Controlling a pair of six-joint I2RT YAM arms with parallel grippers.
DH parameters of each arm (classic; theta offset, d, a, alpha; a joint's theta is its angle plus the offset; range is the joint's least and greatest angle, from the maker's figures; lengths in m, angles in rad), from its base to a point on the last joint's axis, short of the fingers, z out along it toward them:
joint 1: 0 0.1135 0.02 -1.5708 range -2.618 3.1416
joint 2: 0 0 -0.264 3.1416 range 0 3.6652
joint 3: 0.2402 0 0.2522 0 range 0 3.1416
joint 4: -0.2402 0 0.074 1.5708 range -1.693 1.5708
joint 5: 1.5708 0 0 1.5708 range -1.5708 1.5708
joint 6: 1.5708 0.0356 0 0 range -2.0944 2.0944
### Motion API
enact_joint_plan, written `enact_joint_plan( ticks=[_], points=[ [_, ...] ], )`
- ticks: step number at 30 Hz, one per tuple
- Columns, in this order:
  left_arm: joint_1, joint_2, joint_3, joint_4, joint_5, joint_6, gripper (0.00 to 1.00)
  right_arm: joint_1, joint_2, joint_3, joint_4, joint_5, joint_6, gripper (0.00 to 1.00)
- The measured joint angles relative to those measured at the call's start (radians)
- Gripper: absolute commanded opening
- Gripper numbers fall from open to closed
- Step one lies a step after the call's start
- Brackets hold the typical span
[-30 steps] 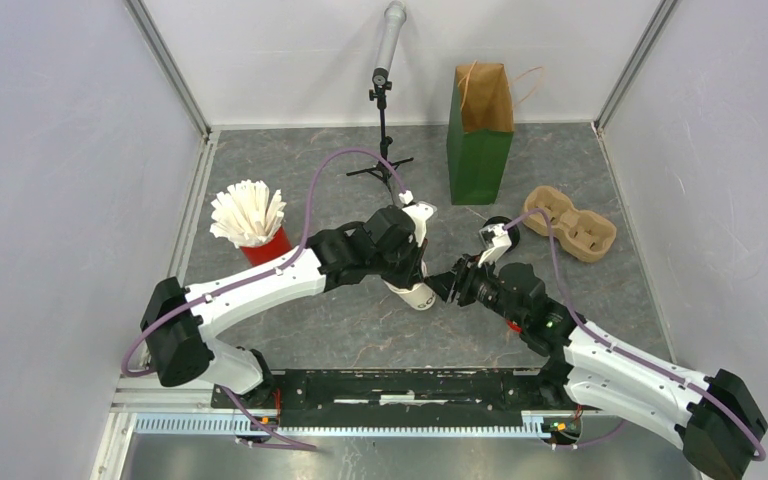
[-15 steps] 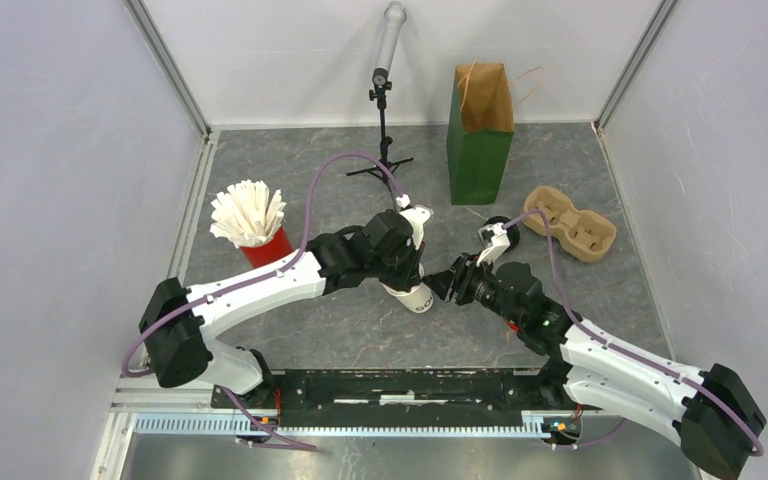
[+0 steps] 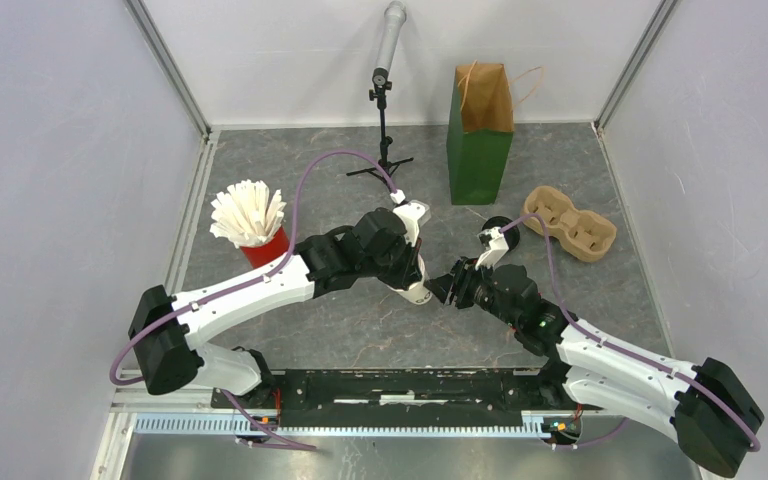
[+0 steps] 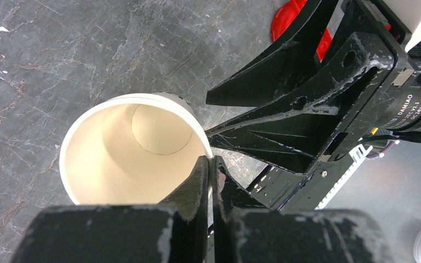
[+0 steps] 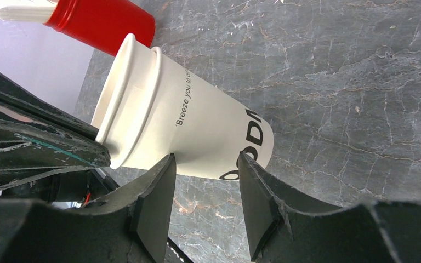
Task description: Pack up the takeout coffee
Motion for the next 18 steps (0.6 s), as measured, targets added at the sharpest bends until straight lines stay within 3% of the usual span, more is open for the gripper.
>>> enact_joint_plan(
  ticks=[18],
  points=[
    [0.000,0.000,-0.002,0.008,0.010,0.000,0.02,0.000,-0.092,0.005,-0.038,0.019,0.002,0.51]
  ],
)
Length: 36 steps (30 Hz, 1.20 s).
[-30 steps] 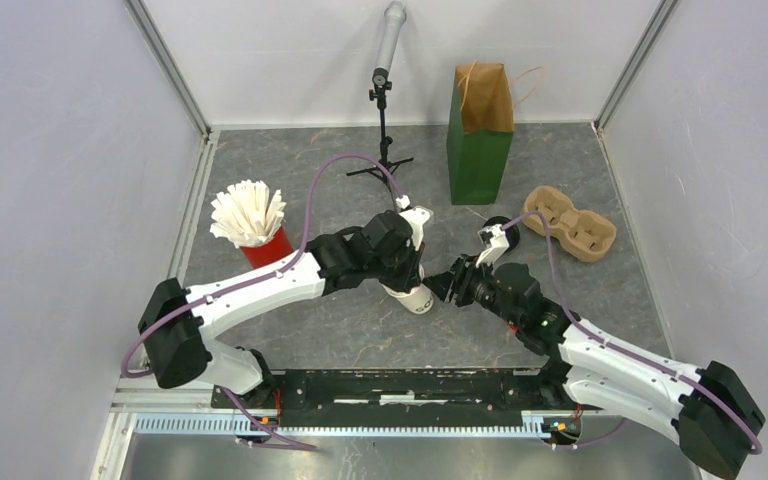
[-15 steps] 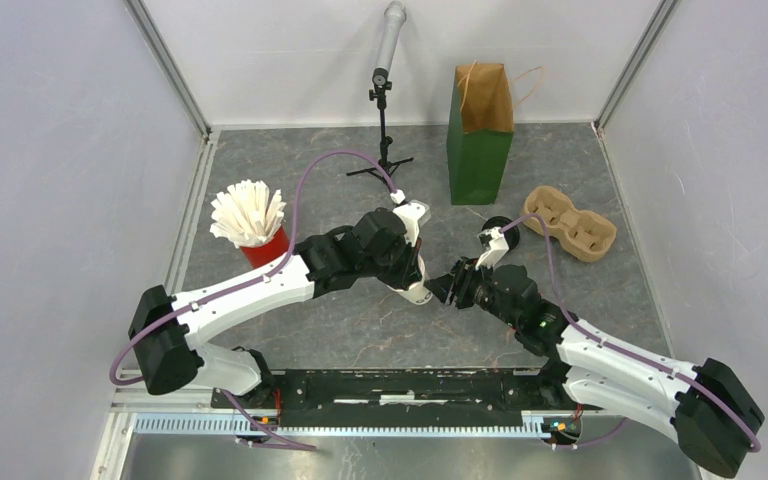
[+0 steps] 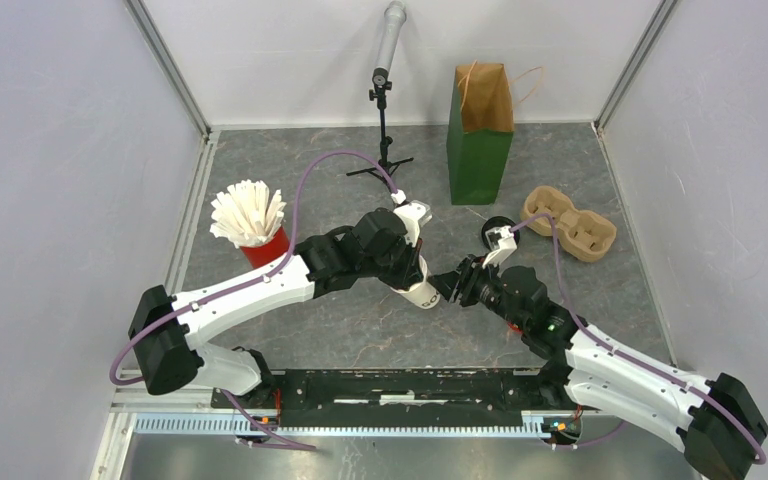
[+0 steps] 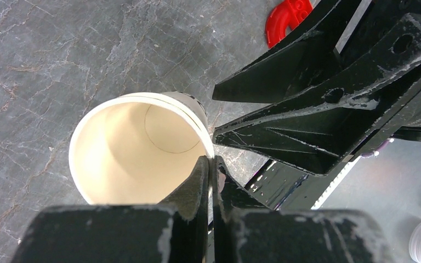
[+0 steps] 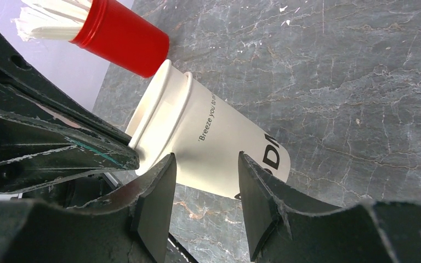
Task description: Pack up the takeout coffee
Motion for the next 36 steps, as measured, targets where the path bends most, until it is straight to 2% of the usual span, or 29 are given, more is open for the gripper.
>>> enact_joint_plan(
  ticks=[36],
  points=[
    [0.000,0.000,-0.003,0.006,0.019,0.000,0.02,0.000,-0.005,0.027,-0.001,0.011,0.018,0.51]
  ],
)
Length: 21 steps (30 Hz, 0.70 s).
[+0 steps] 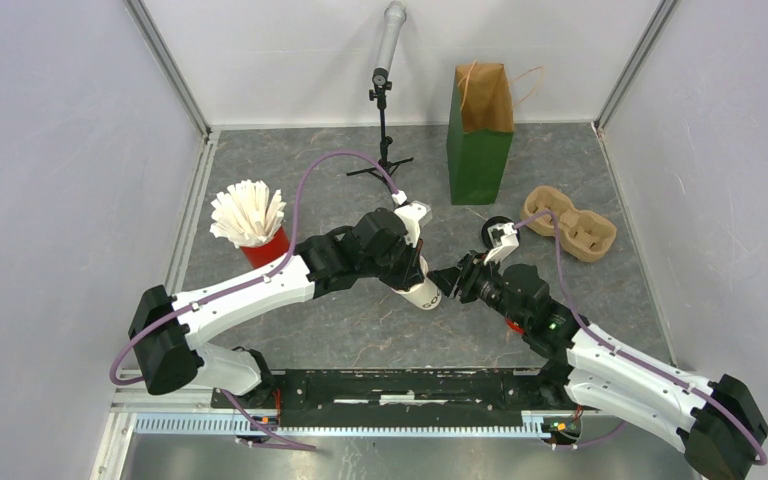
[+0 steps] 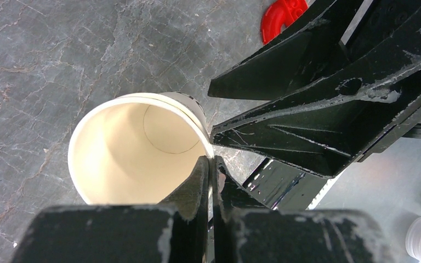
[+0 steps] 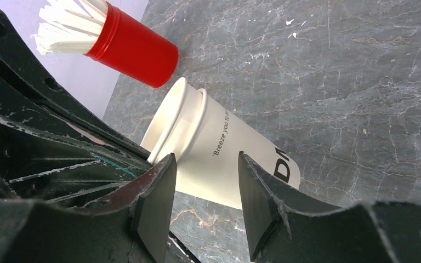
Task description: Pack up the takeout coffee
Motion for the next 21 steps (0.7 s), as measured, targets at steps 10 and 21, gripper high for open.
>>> enact_joint_plan(
  ticks=[10,21],
  points=[
    [0.000,0.000,-0.016,0.013,0.008,0.000,0.02,0.000,0.035,0.000,0.024,-0.012,0.011,0.51],
    [0.000,-0.001,-0.018,0.014,-0.011,0.000,0.03,0.000,0.067,-0.038,0.026,-0.012,0.015,0.51]
  ],
)
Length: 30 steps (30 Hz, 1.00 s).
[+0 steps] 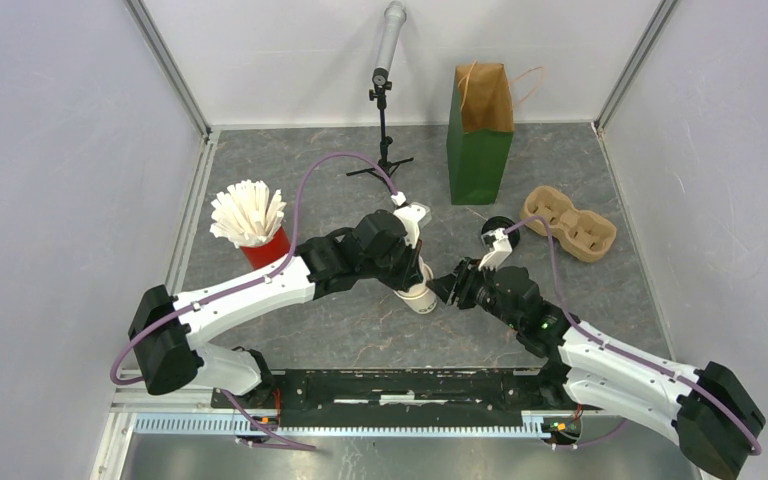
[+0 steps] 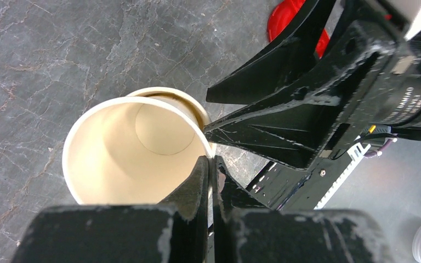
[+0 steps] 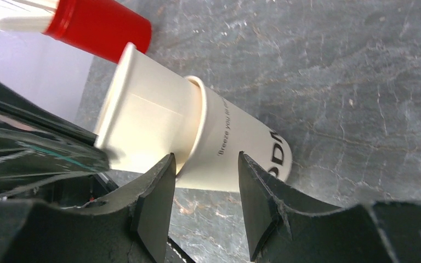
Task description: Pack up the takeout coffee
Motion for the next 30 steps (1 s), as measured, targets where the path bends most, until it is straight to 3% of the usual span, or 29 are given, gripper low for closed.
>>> enact_joint_plan(
  ticks=[9,21,30],
  points=[
    [-0.002,-0.003,0.017,-0.026,-0.018,0.002,0.02,0.000,0.016,-0.021,0.009,-0.011,-0.005,0.51],
    [-0.002,-0.014,0.183,-0.167,-0.044,0.015,0.02,0.000,-0.001,0.014,-0.058,0.012,-0.061,0.51],
    [-0.002,-0.056,0.280,-0.324,-0.131,0.038,0.02,0.000,0.078,0.099,-0.124,0.028,-0.107,0.42]
  ],
)
